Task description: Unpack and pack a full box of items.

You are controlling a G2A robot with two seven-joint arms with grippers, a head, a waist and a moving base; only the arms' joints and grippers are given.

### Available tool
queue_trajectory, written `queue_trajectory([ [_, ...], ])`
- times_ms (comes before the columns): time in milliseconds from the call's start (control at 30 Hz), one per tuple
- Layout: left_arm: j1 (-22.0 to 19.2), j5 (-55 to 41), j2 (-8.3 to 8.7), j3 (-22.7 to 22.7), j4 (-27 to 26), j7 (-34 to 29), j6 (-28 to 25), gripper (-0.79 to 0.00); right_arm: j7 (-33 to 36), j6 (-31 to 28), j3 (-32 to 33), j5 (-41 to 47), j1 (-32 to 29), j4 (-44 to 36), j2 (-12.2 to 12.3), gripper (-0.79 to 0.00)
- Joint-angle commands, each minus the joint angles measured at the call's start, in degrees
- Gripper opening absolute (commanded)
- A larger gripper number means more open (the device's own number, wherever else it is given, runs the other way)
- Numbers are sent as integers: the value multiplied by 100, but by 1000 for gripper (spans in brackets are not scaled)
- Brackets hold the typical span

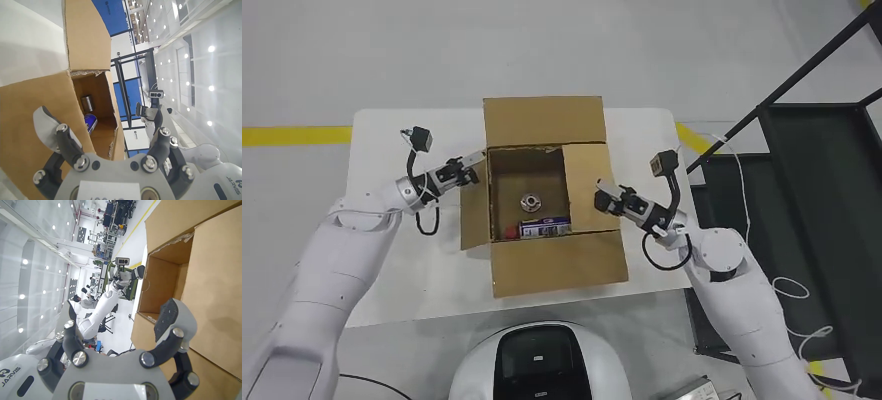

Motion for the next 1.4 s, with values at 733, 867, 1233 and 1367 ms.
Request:
queue_trajectory([
  [733,529,-108,134,-532,-2274,-779,305,0,240,-48,590,437,-571,-245,111,0],
  [867,344,159,-6,-35,-2382,-531,717,0,74,-149,952,696,-989,-228,135,0],
  [1233,-108,90,-282,599,-1776,-237,809,0,84,-212,1121,908,-1260,-229,147,0],
  [1367,-108,90,-282,599,-1776,-237,809,0,84,-212,1121,908,-1260,-229,147,0],
])
